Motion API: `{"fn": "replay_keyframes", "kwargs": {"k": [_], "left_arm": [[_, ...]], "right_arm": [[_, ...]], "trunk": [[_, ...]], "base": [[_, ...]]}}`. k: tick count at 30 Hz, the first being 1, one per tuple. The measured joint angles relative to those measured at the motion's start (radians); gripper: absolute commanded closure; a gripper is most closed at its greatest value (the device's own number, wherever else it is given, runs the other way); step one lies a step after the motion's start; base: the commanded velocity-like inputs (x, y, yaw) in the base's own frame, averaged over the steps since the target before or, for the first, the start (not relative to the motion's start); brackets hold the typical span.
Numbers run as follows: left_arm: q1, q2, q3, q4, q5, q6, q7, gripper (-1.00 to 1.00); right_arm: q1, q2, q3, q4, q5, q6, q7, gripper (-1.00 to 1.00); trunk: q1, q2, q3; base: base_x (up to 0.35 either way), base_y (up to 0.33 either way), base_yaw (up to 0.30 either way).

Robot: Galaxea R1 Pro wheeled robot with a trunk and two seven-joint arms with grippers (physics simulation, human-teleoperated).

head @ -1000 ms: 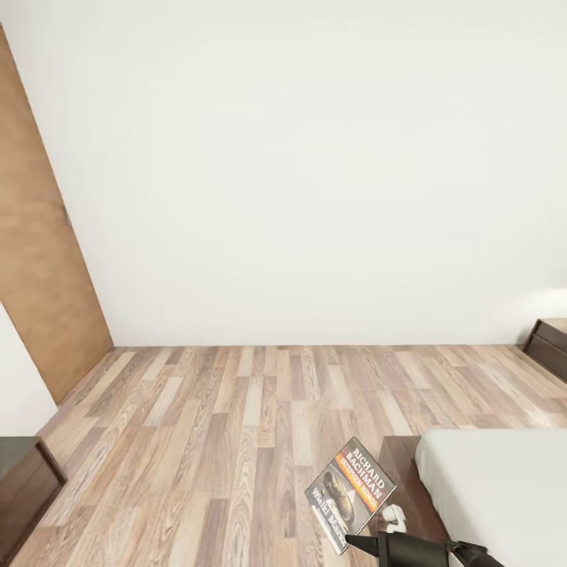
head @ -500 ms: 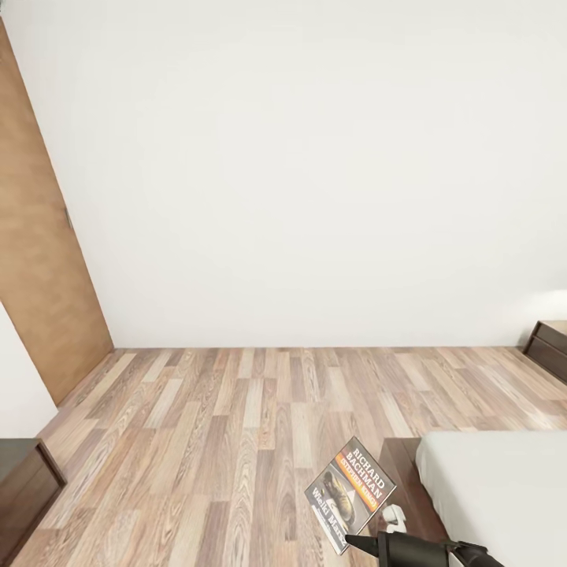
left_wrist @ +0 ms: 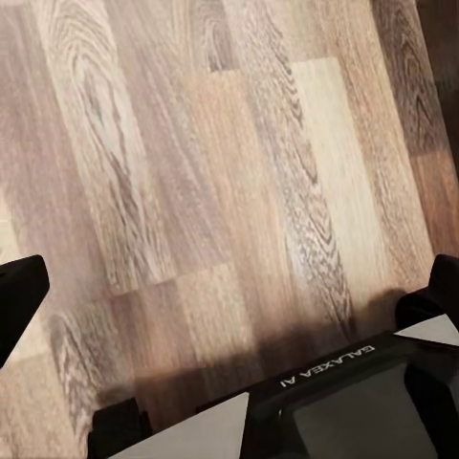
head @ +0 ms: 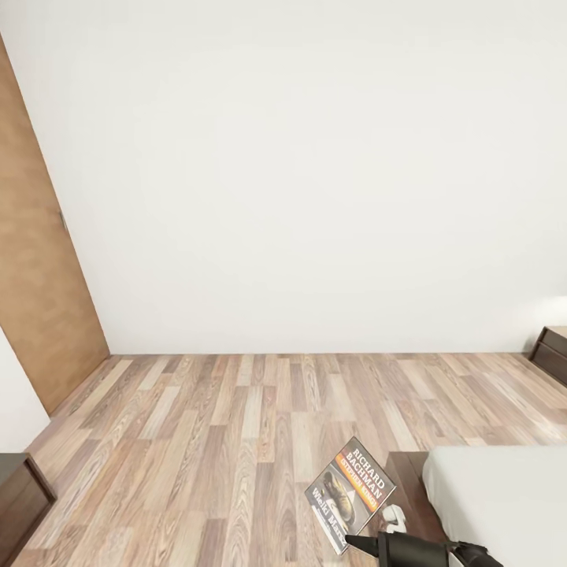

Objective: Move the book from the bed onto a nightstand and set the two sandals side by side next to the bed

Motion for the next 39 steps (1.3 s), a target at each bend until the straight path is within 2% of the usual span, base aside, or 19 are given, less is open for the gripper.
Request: {"fn": "replay_keyframes", "kwargs": {"k": [18, 39], "left_arm": [[0.0, 0.0, 0.0, 0.0, 0.0, 0.0, 0.0, -1.0], [0.0, 0.0, 0.0, 0.0, 0.0, 0.0, 0.0, -1.0]], "right_arm": [[0.0, 0.0, 0.001, 0.0, 0.001, 0.0, -0.001, 1.0], [0.0, 0.0, 0.001, 0.002, 0.002, 0.0, -0.002, 1.0]], "trunk": [[0.0, 0.0, 0.0], [0.0, 0.0, 0.0]], "base": [[0.33, 0.058, 0.0], [0.324, 0.003, 0.0]]}}
